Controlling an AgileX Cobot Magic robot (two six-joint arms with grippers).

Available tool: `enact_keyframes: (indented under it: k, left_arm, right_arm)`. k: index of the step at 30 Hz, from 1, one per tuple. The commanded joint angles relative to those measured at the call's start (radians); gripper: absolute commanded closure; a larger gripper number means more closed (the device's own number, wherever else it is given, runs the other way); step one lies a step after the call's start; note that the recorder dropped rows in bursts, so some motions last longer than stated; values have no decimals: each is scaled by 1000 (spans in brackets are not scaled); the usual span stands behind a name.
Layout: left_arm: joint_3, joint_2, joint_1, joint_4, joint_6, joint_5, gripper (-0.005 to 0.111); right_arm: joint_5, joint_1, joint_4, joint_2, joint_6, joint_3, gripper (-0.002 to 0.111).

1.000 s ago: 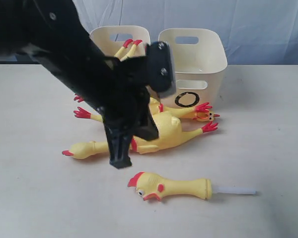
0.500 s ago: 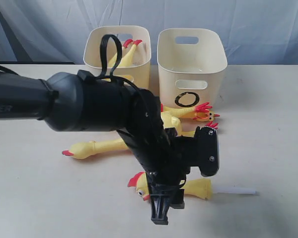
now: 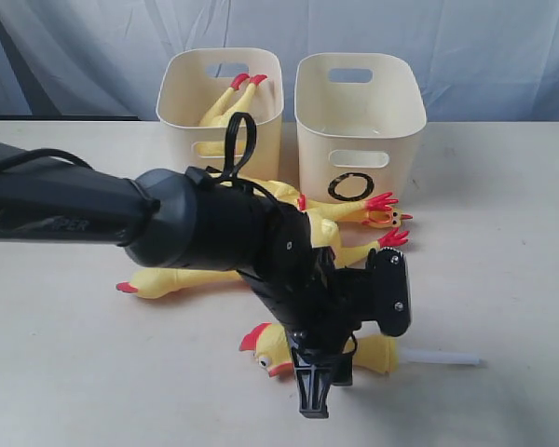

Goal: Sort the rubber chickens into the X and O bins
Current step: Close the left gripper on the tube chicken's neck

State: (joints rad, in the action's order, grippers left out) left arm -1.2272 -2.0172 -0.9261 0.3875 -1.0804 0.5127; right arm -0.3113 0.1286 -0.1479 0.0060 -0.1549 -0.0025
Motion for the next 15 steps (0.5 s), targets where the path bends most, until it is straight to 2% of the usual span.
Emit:
enact_keyframes:
  k: [1, 8, 15]
  left_arm:
    - [3, -2, -4, 16, 7, -45, 51]
    - [3, -2, -2, 16, 7, -43, 57]
    - [3, -6, -2, 23, 33, -30, 58]
  right_arm:
    - [6, 3, -1, -6, 1, 2, 108]
    - [6, 3, -1, -6, 1, 2, 108]
    - [6, 3, -1, -6, 1, 2, 108]
